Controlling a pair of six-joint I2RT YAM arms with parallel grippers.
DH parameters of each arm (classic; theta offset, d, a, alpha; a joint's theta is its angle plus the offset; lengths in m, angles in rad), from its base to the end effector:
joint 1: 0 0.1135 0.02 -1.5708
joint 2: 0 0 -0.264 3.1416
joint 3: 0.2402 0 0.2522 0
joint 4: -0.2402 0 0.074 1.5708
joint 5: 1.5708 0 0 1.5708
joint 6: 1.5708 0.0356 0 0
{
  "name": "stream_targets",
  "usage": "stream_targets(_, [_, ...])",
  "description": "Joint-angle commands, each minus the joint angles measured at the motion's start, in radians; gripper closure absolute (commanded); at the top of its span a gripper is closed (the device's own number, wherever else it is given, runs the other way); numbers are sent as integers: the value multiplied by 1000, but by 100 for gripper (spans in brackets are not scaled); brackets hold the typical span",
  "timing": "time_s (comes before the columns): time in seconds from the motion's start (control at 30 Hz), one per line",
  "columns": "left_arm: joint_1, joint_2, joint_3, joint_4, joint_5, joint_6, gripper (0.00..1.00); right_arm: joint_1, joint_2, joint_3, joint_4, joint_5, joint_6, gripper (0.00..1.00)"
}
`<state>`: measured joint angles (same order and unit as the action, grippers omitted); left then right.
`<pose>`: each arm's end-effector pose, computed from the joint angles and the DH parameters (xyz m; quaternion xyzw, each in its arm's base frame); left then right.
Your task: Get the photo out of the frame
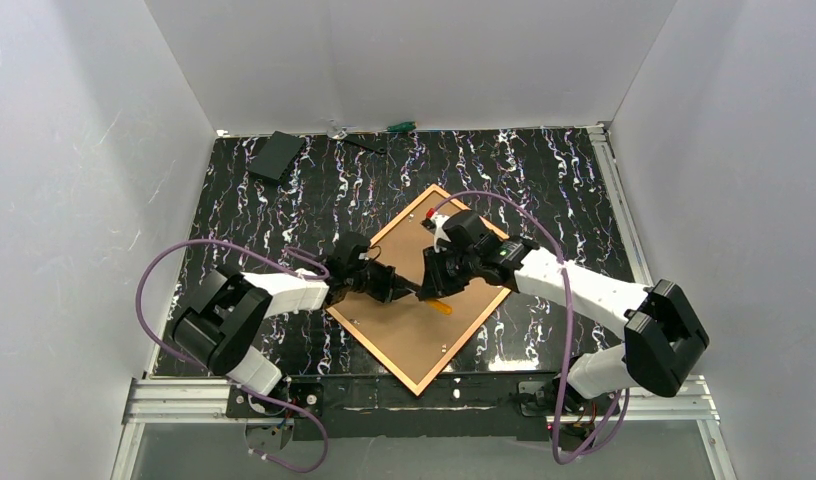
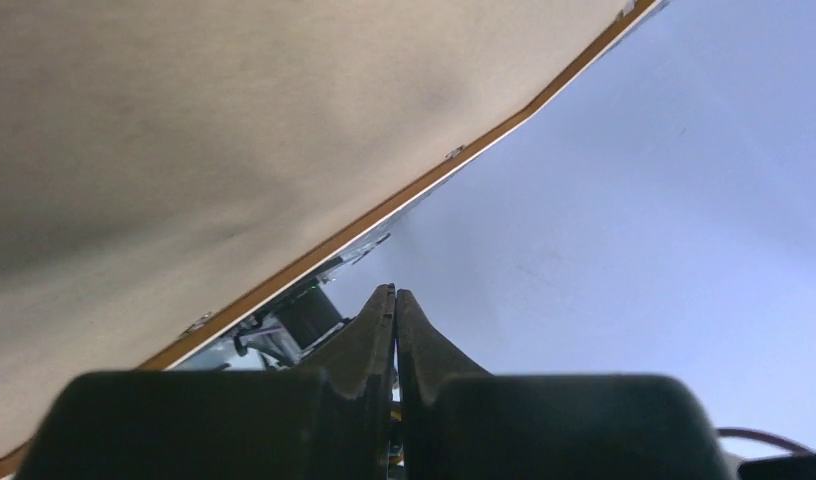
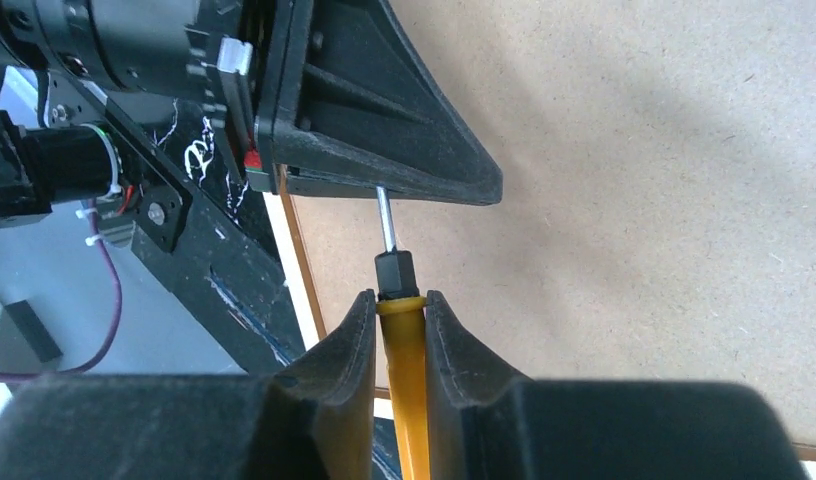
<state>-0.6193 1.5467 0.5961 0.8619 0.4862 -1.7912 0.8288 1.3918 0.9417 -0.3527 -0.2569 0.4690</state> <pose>0.2427 -0.1934 0.2036 -0.2606 0.6865 -0.6754 0.0684 0.1927 0.2236 0.2427 -0.2117 0.8961 0.3192 0.2243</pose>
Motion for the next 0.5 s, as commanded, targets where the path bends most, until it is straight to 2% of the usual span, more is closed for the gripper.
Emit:
stream_targets(0.0, [-6,-59,-27,-73,-30,-115,100,13,-22,58,-55,149,11,65])
stream_targets(0.07, [-7,-69,-31,-70,-36,-182,100,13,-46,11,-14,136,48,38])
stream_targets(0.13, [-6,-74,-32,-63,-29,-252,100,13,-95,-61,68,110,95,28])
stream_targets(0.23, [-7,-83,-24,-70,-6,-312,100,1,-177,-185,240,71,200,22])
stream_targets(0.27, [-5,-97,-22,-72,-9,-311,100,-23,-217,-258,355,44,252,21])
stream_targets(0.3, [-6,-105,-24,-69,-16,-306,100,-38,-231,-272,376,46,263,21])
stream_targets(0.47, [8,-127,1,-224,6,-181,100,-178,-249,-274,268,20,254,20])
